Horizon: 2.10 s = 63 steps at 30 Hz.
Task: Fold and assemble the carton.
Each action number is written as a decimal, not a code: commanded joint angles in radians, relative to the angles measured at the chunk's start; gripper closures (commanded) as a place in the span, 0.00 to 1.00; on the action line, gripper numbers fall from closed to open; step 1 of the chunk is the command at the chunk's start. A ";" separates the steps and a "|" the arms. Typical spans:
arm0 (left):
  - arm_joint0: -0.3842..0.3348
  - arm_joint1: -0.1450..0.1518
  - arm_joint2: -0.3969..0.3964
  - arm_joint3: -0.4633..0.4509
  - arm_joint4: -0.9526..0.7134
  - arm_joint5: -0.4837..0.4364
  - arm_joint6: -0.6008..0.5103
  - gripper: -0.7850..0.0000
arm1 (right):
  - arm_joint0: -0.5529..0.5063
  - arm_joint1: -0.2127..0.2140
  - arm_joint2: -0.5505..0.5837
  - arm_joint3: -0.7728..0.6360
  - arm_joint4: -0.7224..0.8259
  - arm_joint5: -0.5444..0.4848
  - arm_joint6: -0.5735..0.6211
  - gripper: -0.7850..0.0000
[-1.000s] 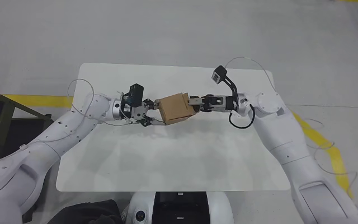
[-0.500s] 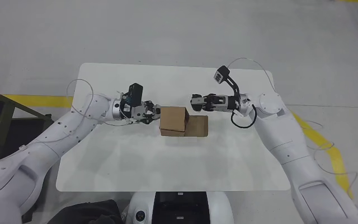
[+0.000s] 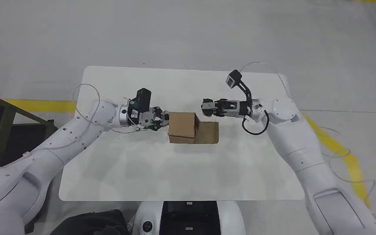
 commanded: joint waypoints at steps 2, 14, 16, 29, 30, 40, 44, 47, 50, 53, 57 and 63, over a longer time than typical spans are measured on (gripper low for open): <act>0.001 0.000 -0.001 0.010 -0.007 0.000 0.000 1.00 | -0.021 0.015 0.040 -0.012 -0.028 -0.002 -0.024 0.41; 0.002 0.009 -0.052 0.029 -0.046 0.000 0.000 1.00 | -0.135 0.057 0.110 -0.100 -0.089 0.089 0.005 0.47; 0.004 0.010 -0.059 0.026 -0.044 0.000 0.000 1.00 | -0.137 0.055 0.091 -0.110 -0.101 0.097 0.012 0.45; 0.016 0.008 -0.067 0.018 -0.035 0.000 0.000 0.45 | -0.094 0.040 0.035 -0.085 -0.101 0.078 -0.007 1.00; 0.018 0.008 -0.068 0.018 -0.039 0.000 0.000 0.02 | -0.097 0.042 0.042 -0.085 -0.096 0.073 -0.007 1.00; 0.034 0.022 -0.076 0.008 -0.065 0.000 0.000 0.00 | -0.106 0.050 0.067 -0.097 -0.060 0.060 0.005 1.00; 0.044 0.028 -0.078 0.000 -0.076 0.000 0.000 0.00 | -0.100 0.050 0.069 -0.094 -0.059 0.062 -0.008 1.00; 0.051 0.033 -0.078 -0.010 -0.079 0.000 0.000 0.00 | -0.095 0.051 0.070 -0.094 -0.056 0.066 -0.019 1.00; 0.056 0.036 -0.079 -0.015 -0.078 0.000 0.000 0.00 | -0.091 0.050 0.067 -0.096 -0.052 0.070 -0.025 1.00; 0.058 0.037 -0.082 -0.012 -0.088 0.000 0.000 0.00 | -0.087 0.048 0.064 -0.093 -0.047 0.069 -0.028 1.00; 0.061 0.038 -0.091 -0.008 -0.113 0.000 0.000 0.00 | -0.082 0.047 0.058 -0.082 -0.039 0.072 -0.032 1.00; 0.068 0.042 -0.116 -0.001 -0.147 0.000 0.000 0.00 | -0.070 0.040 0.044 -0.048 -0.019 0.070 -0.031 1.00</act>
